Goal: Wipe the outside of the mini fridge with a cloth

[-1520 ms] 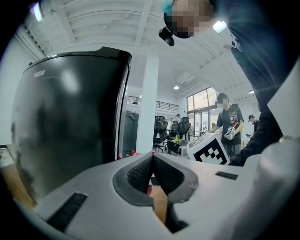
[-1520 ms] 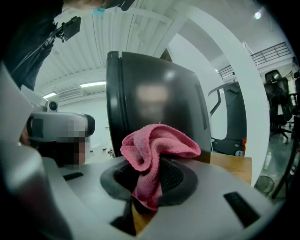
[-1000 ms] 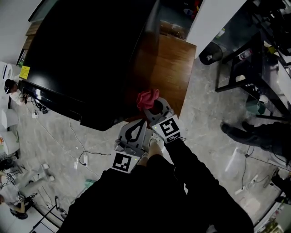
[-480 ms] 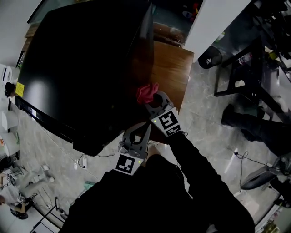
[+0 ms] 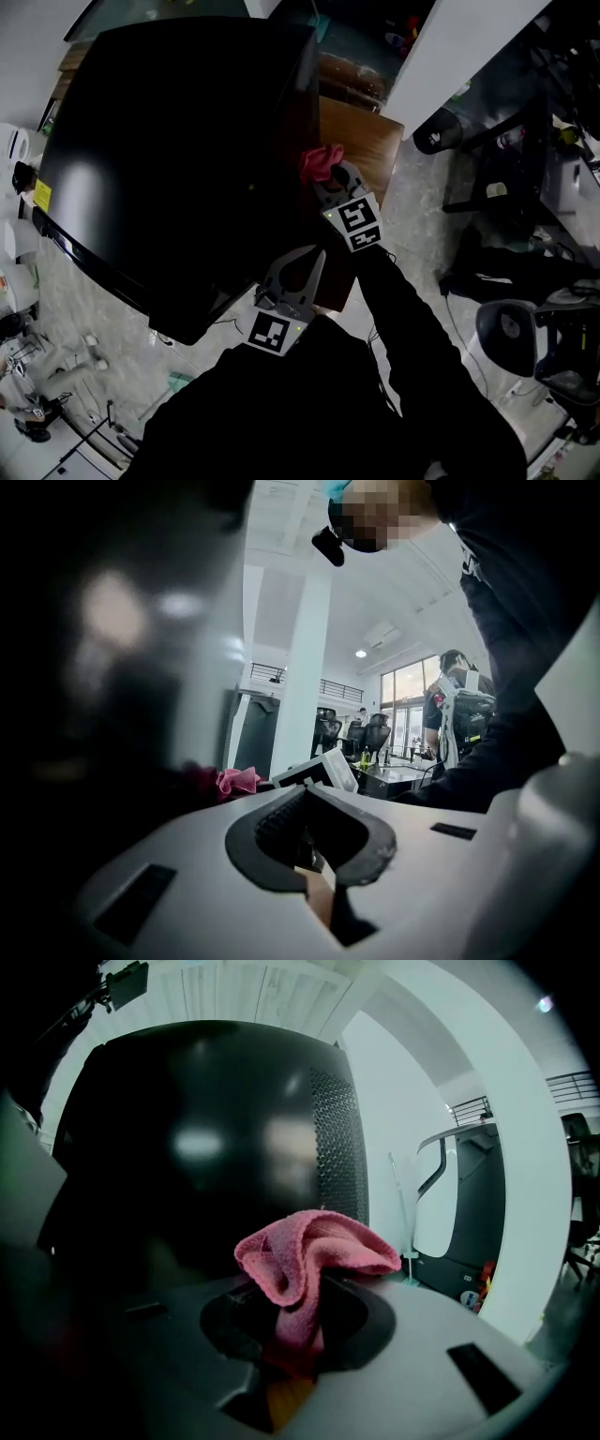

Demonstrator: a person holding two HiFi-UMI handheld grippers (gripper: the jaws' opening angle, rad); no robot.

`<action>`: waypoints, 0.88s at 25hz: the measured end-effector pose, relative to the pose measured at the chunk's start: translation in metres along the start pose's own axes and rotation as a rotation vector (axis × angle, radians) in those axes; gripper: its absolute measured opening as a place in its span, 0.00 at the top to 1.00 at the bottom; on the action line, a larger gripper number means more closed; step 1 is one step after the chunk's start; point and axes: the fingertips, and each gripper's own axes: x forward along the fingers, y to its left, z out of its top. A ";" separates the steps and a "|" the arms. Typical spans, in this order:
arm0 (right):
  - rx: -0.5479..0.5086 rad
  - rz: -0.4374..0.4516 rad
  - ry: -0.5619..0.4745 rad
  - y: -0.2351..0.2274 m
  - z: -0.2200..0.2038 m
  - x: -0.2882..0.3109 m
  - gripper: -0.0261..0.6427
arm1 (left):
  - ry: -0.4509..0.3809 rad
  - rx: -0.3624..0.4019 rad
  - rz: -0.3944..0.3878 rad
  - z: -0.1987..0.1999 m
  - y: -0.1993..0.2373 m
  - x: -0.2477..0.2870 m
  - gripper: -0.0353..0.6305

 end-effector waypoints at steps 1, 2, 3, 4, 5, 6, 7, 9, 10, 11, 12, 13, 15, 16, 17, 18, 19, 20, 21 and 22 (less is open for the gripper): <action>-0.001 -0.010 0.001 -0.007 0.001 0.003 0.83 | -0.005 0.002 -0.002 0.003 0.000 0.002 0.94; 0.000 -0.020 0.002 -0.014 0.001 0.007 0.83 | -0.010 0.004 -0.004 0.006 0.000 0.004 0.94; 0.003 -0.029 0.005 -0.019 0.001 0.010 0.83 | -0.014 0.005 -0.005 0.008 0.000 0.005 0.94; 0.010 -0.036 0.008 -0.023 0.001 0.012 0.83 | -0.016 0.007 -0.008 0.010 -0.001 0.004 0.94; 0.023 -0.040 0.012 -0.027 0.001 0.014 0.83 | -0.016 0.013 -0.012 0.012 -0.003 0.002 0.94; 0.040 -0.040 0.017 -0.029 0.000 0.015 0.83 | -0.016 0.026 -0.019 0.013 -0.005 0.000 0.94; 0.055 -0.041 0.021 -0.031 0.001 0.014 0.83 | -0.018 0.049 -0.031 0.016 -0.008 -0.003 0.94; 0.066 -0.059 0.020 -0.034 0.005 0.006 0.83 | -0.029 0.096 -0.067 0.023 -0.017 -0.011 0.94; 0.070 -0.075 0.010 -0.034 0.011 -0.003 0.83 | -0.036 0.090 -0.083 0.027 -0.022 -0.017 0.94; 0.076 -0.091 -0.006 -0.033 0.019 -0.015 0.83 | -0.040 0.065 -0.097 0.032 -0.027 -0.024 0.94; 0.081 -0.108 -0.026 -0.030 0.028 -0.029 0.83 | -0.042 0.035 -0.111 0.036 -0.032 -0.032 0.94; 0.082 -0.124 -0.047 -0.025 0.039 -0.045 0.83 | -0.043 0.010 -0.127 0.041 -0.036 -0.042 0.94; 0.070 -0.152 -0.089 -0.011 0.062 -0.079 0.83 | -0.046 -0.016 -0.163 0.051 -0.043 -0.062 0.94; 0.064 -0.163 -0.109 -0.001 0.073 -0.095 0.83 | -0.051 -0.018 -0.181 0.055 -0.047 -0.074 0.94; 0.059 -0.170 -0.128 0.011 0.084 -0.112 0.83 | -0.059 -0.016 -0.199 0.059 -0.050 -0.085 0.94; 0.054 -0.177 -0.146 0.023 0.094 -0.127 0.83 | -0.067 -0.012 -0.216 0.062 -0.053 -0.096 0.94; 0.046 -0.183 -0.163 0.038 0.104 -0.141 0.83 | -0.074 -0.009 -0.232 0.066 -0.056 -0.108 0.94; 0.035 -0.191 -0.176 0.053 0.115 -0.155 0.83 | -0.082 -0.006 -0.249 0.069 -0.059 -0.121 0.94; 0.023 -0.201 -0.188 0.070 0.125 -0.169 0.83 | -0.090 -0.006 -0.266 0.072 -0.062 -0.135 0.94; 0.014 -0.213 -0.198 0.087 0.135 -0.181 0.83 | -0.101 -0.009 -0.284 0.076 -0.064 -0.149 0.94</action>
